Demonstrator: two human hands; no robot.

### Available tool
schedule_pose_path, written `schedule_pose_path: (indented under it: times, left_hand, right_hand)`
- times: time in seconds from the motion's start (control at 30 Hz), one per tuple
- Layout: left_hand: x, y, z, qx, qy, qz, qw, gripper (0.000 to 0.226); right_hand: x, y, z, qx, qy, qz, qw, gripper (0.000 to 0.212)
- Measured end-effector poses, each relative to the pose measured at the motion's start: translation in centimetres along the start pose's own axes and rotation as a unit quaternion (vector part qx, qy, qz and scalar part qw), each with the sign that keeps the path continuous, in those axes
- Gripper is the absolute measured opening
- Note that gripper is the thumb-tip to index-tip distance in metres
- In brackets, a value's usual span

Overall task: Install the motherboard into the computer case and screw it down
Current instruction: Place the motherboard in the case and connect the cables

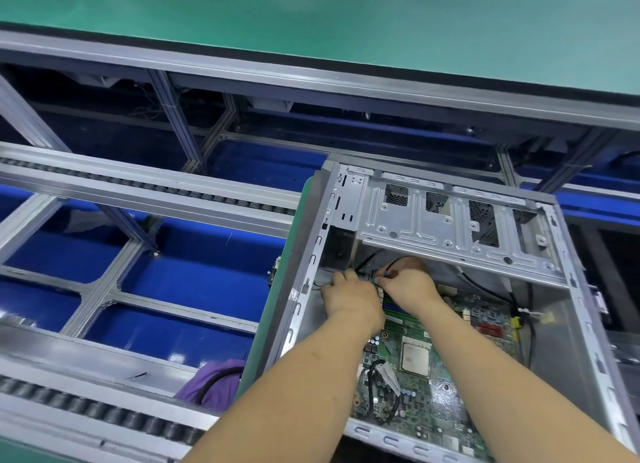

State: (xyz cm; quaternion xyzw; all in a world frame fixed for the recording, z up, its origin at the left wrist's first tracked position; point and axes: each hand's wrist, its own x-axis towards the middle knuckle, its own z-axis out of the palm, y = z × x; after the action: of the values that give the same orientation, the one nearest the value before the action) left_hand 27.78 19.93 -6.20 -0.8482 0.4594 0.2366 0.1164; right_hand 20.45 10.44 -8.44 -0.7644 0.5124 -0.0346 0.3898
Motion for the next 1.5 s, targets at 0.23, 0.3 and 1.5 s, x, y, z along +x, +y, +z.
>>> schedule_pose_path:
  times: [0.23,0.3,1.5]
  left_hand:
    - [-0.7,-0.4,-0.3,-0.061,0.037,0.018,0.997,0.04]
    - [-1.0,-0.3,-0.6,-0.114,0.072,0.037,0.99,0.025]
    - [-2.0,-2.8,0.2,-0.184,0.111,0.1,0.971,0.019]
  right_hand:
    - [-1.2,1.3,-3.7,0.207,-0.071,0.111,0.969,0.01]
    - [-2.4,1.3,-5.6,0.248,-0.071,0.116,0.959,0.013]
    - [-7.2,5.5,-8.7,-0.27,-0.035,-0.069,0.96,0.023]
